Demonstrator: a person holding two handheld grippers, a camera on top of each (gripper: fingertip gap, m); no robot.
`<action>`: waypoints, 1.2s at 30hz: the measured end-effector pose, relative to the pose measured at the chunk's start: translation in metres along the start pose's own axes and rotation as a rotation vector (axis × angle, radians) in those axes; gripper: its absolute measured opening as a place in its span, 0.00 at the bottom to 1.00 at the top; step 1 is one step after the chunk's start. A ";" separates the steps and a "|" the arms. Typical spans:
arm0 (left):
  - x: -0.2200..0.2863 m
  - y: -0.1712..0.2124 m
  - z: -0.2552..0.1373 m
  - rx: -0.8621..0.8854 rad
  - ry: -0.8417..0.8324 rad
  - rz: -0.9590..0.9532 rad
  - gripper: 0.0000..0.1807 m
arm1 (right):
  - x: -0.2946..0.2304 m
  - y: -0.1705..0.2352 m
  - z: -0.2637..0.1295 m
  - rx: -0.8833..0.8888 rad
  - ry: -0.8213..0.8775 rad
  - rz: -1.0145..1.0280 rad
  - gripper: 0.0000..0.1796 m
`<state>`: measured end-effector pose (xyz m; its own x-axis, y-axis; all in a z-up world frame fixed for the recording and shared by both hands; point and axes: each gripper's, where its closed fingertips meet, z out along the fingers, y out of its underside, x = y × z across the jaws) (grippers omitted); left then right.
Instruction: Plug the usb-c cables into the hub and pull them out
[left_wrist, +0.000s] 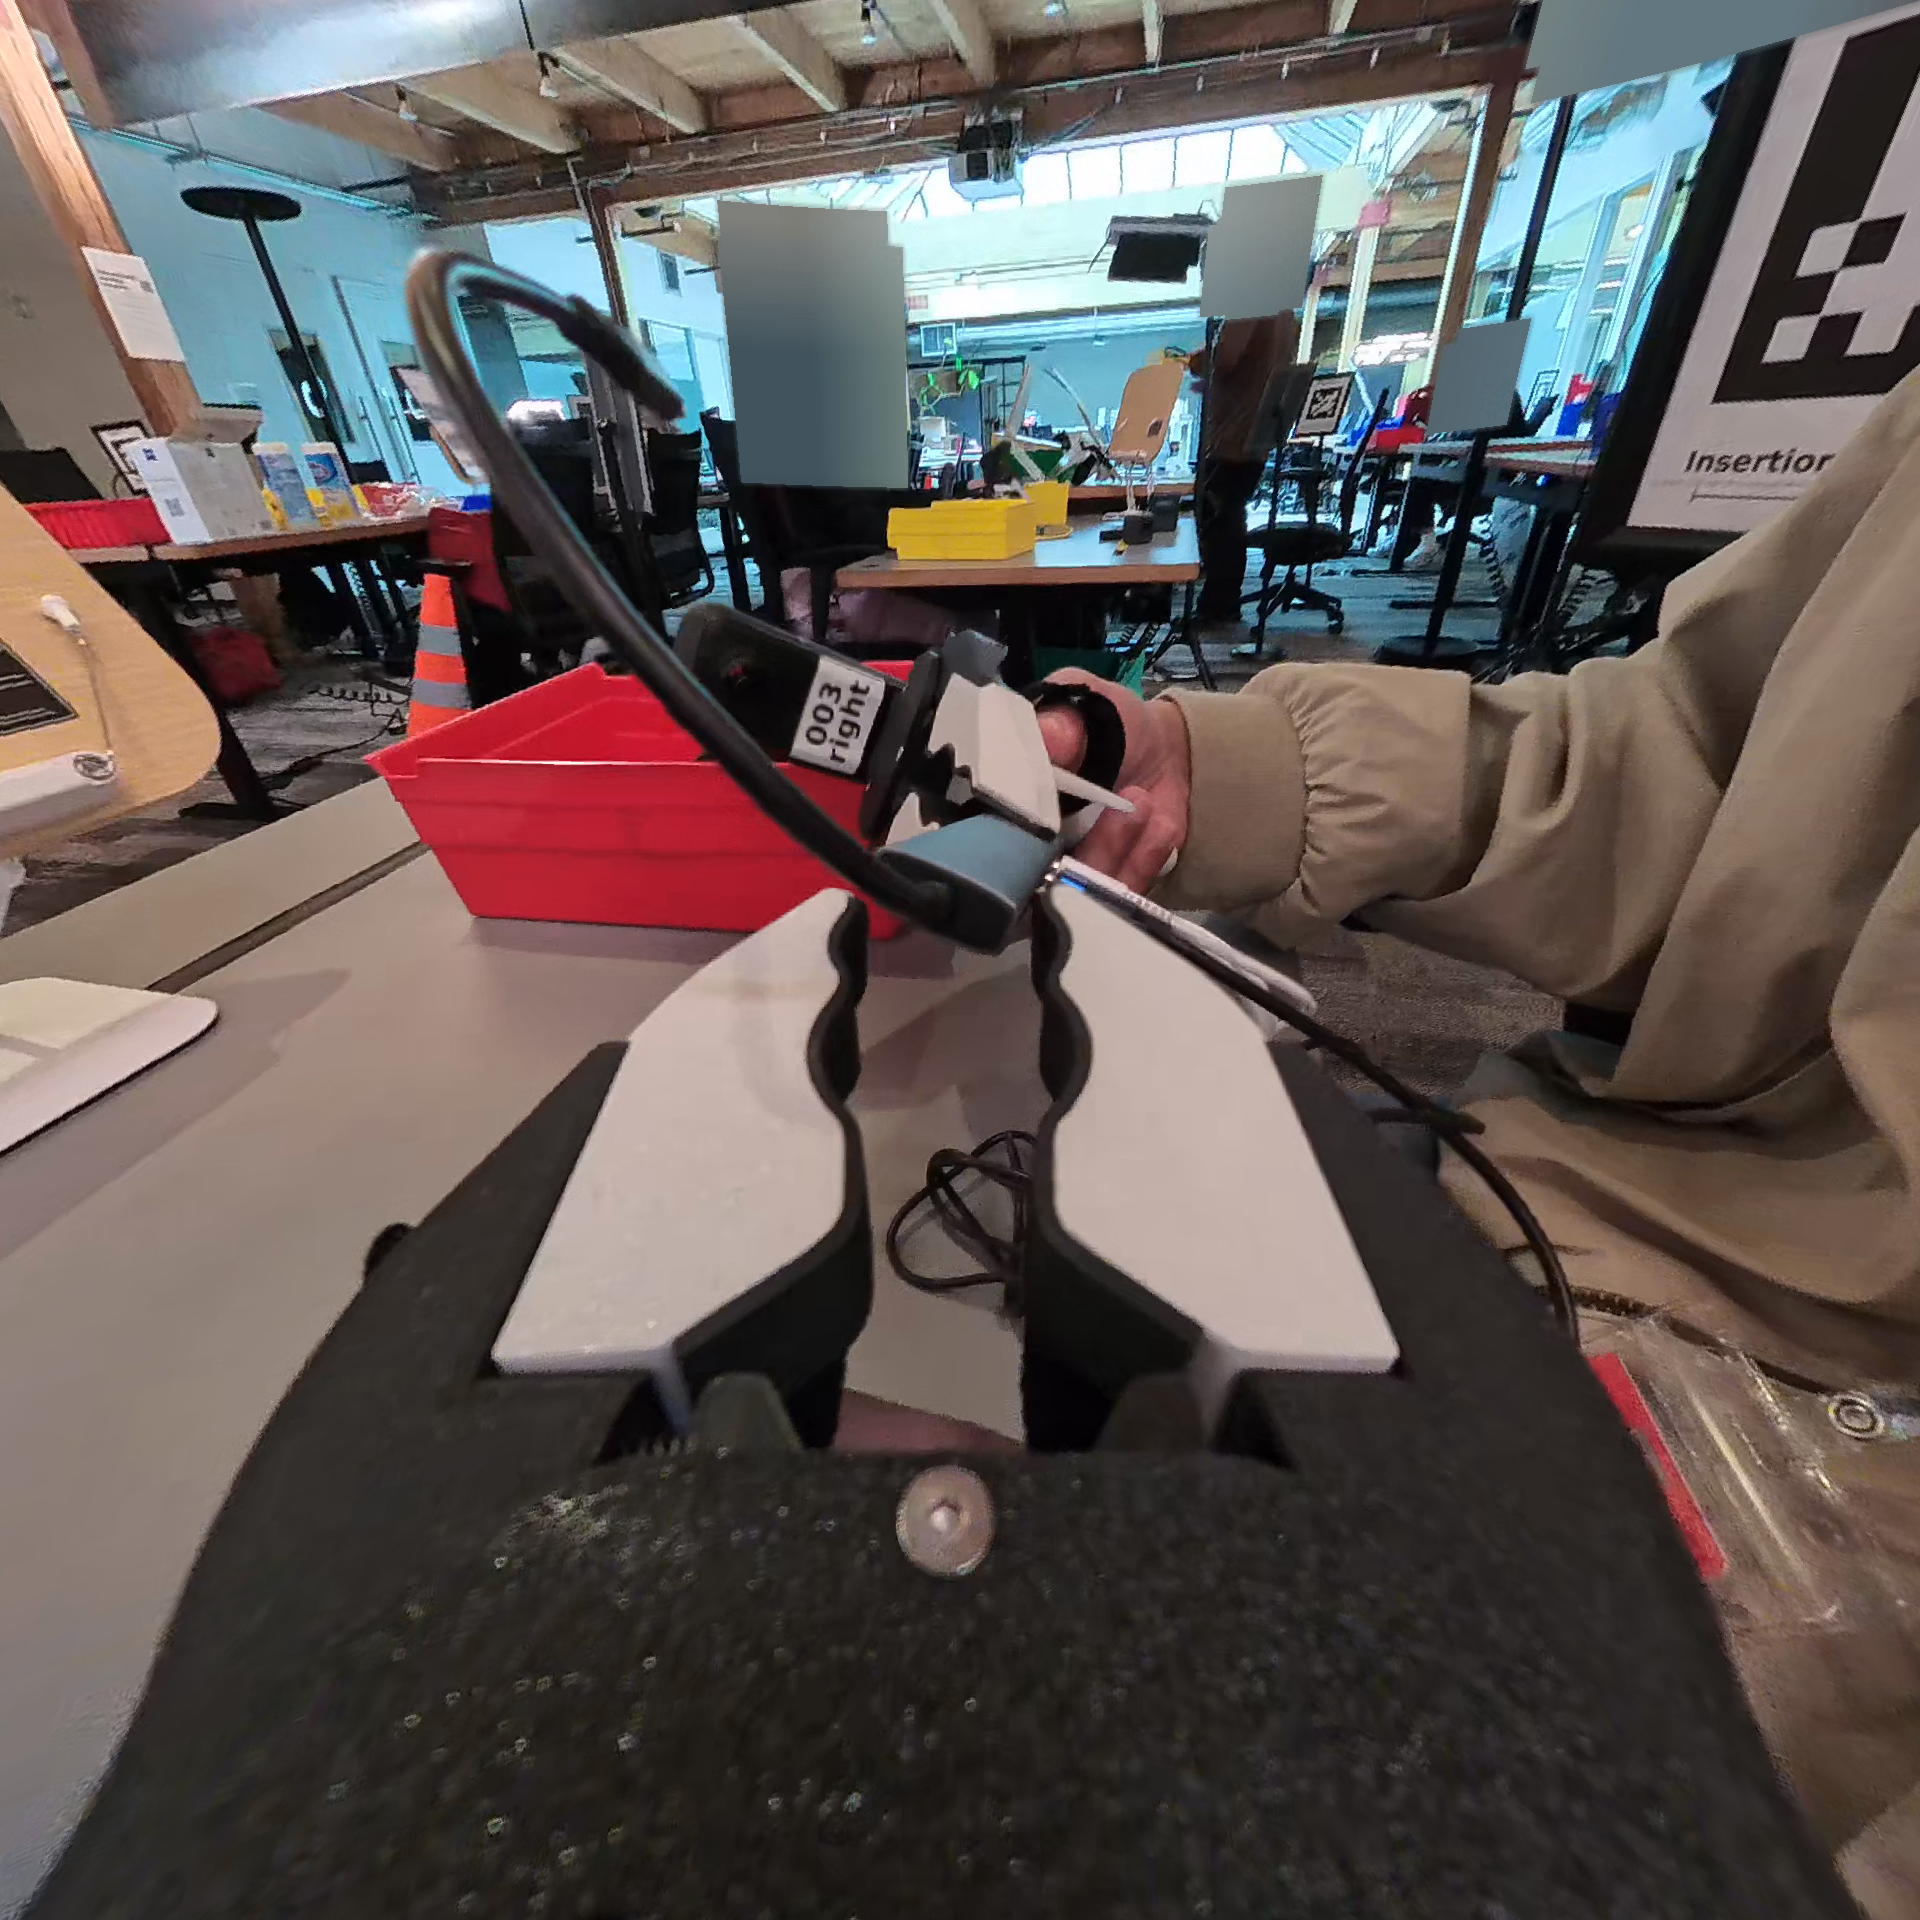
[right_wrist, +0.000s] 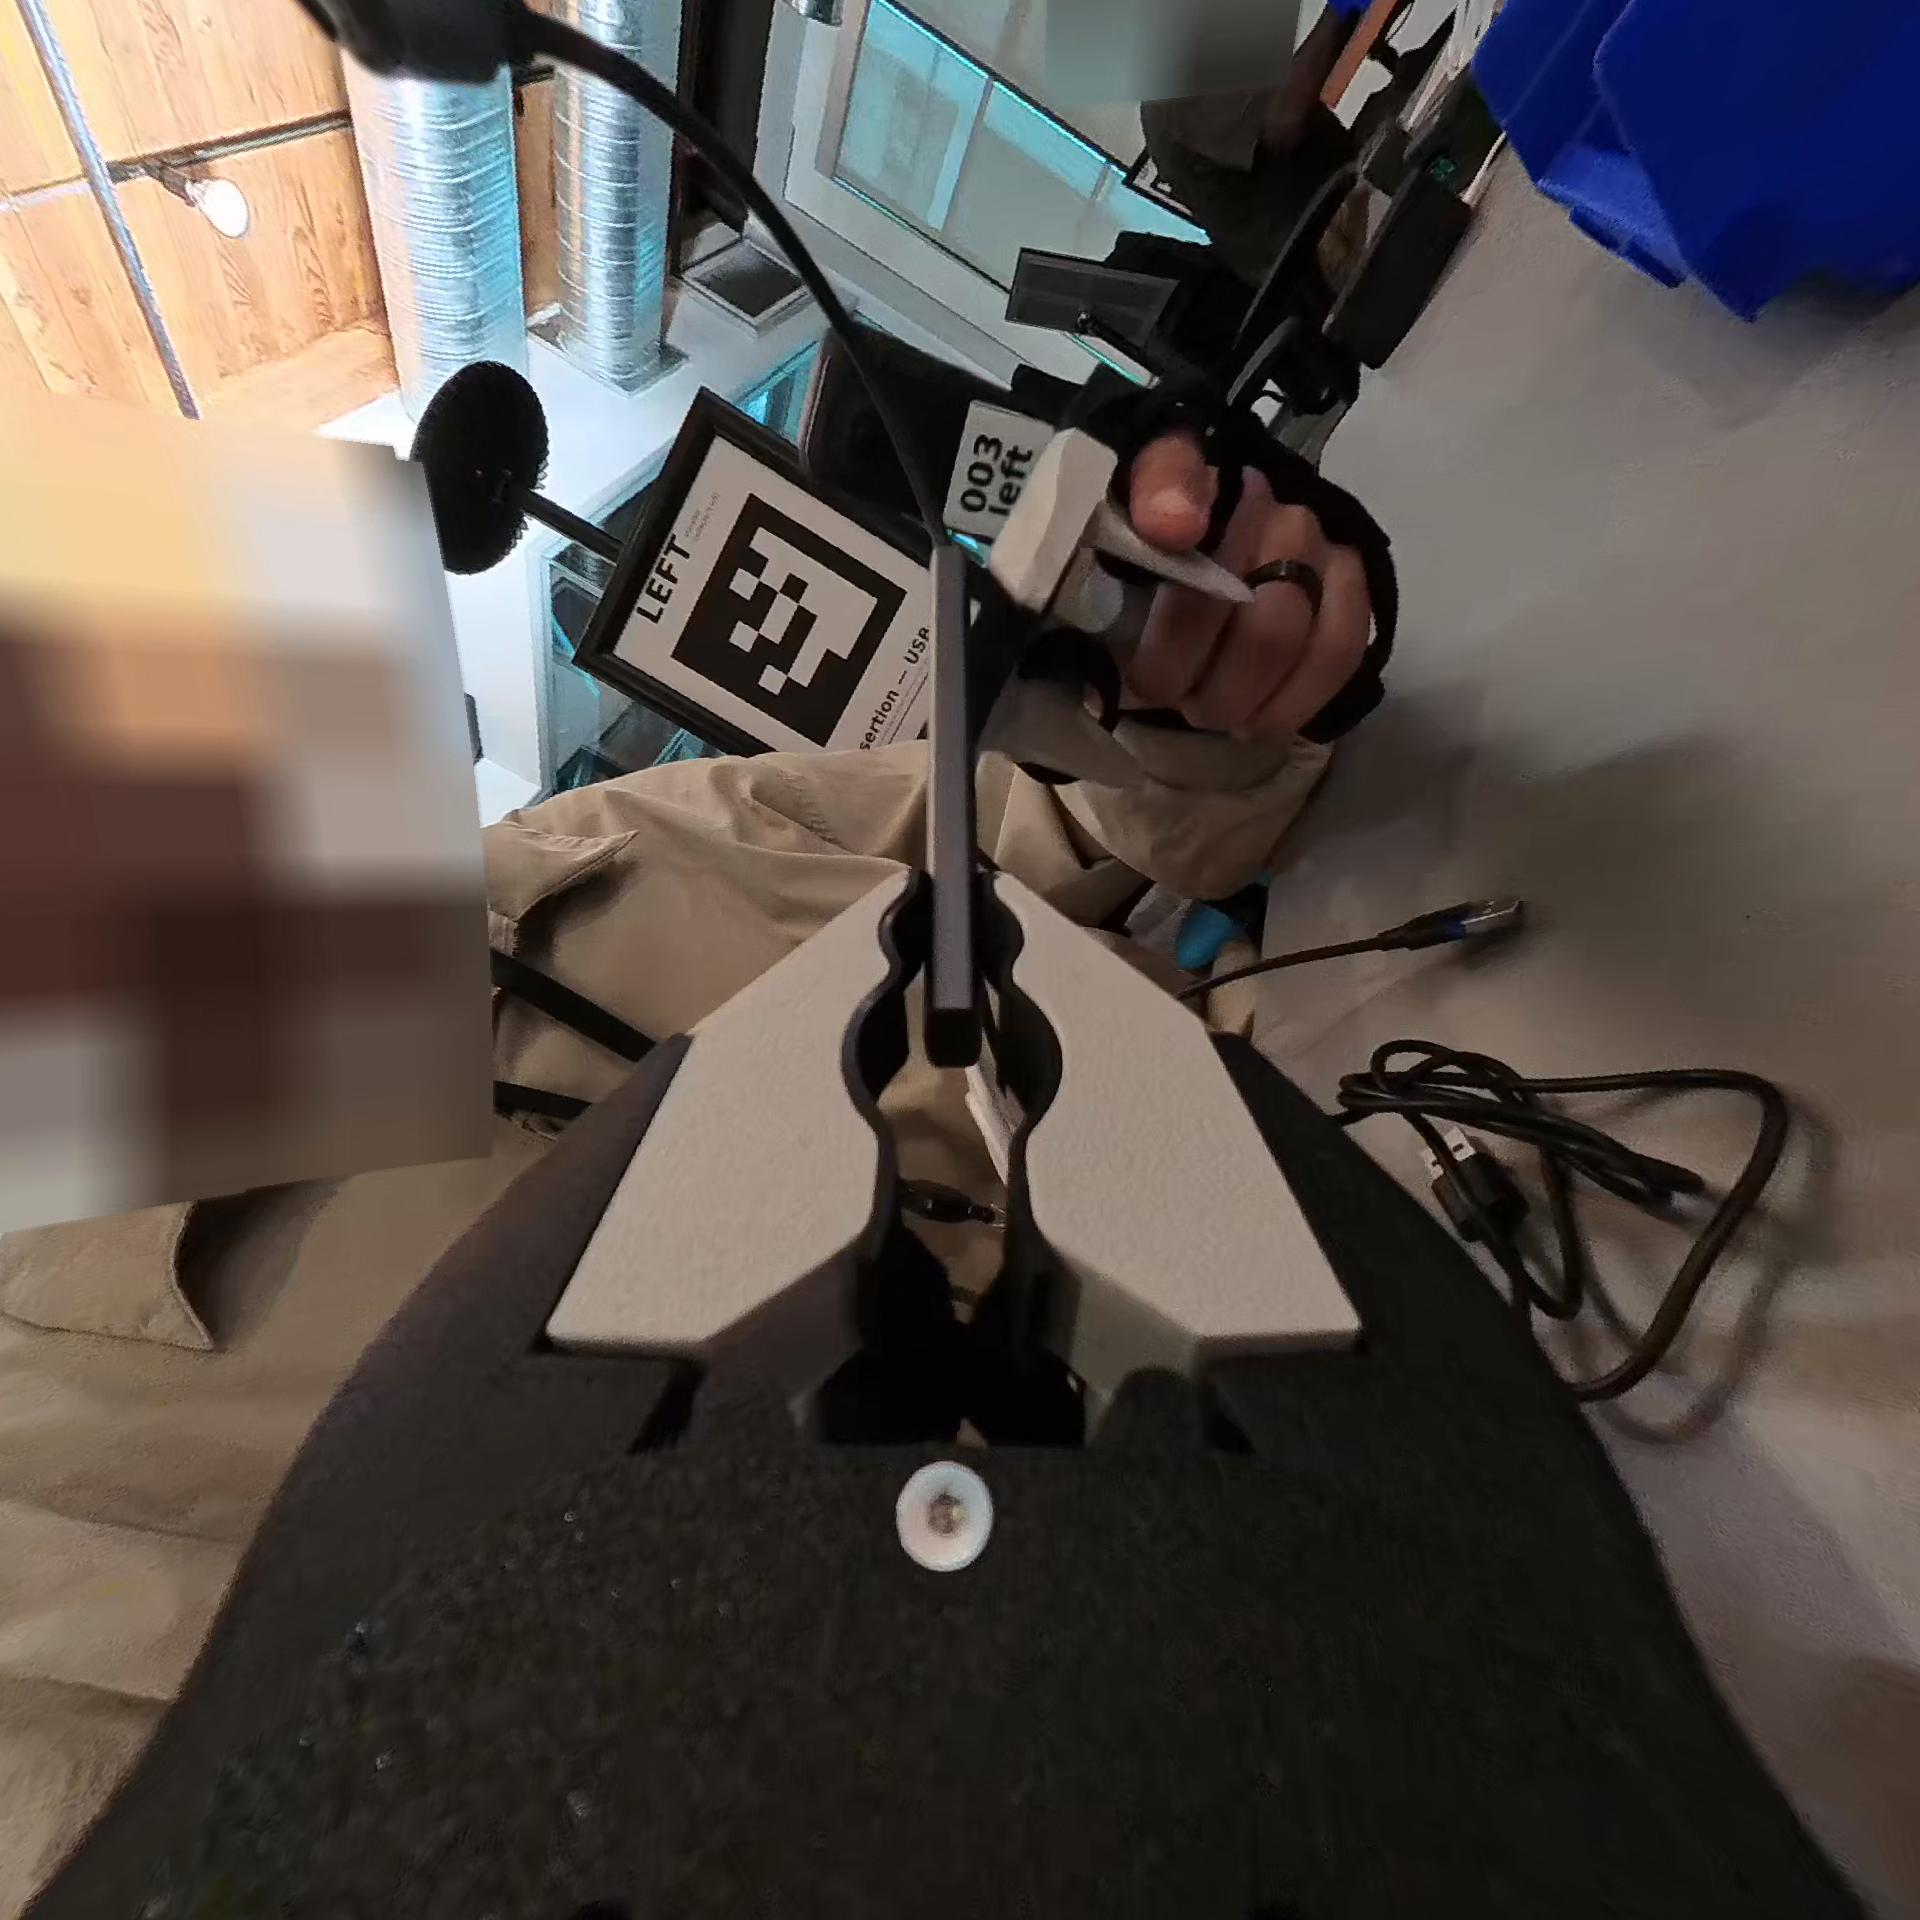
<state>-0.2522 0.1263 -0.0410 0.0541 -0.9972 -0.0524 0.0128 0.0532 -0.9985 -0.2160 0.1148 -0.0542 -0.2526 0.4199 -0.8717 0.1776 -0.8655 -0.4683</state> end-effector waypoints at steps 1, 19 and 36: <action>0.000 0.000 0.000 0.002 0.003 -0.005 0.16 | 0.000 0.000 0.000 0.001 -0.006 0.007 0.05; 0.011 -0.007 -0.002 0.065 0.040 0.034 0.21 | -0.003 0.010 0.007 -0.034 -0.118 0.099 0.05; 0.030 -0.005 -0.002 0.042 0.123 0.092 0.14 | 0.001 0.025 0.015 -0.102 -0.160 0.186 0.05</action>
<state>-0.2527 0.0962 -0.0374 -0.0658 -0.9868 -0.1480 0.0557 0.1445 -0.9879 -0.2262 0.0888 -0.0645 -0.3520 0.2011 -0.9141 0.3278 -0.8883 -0.3216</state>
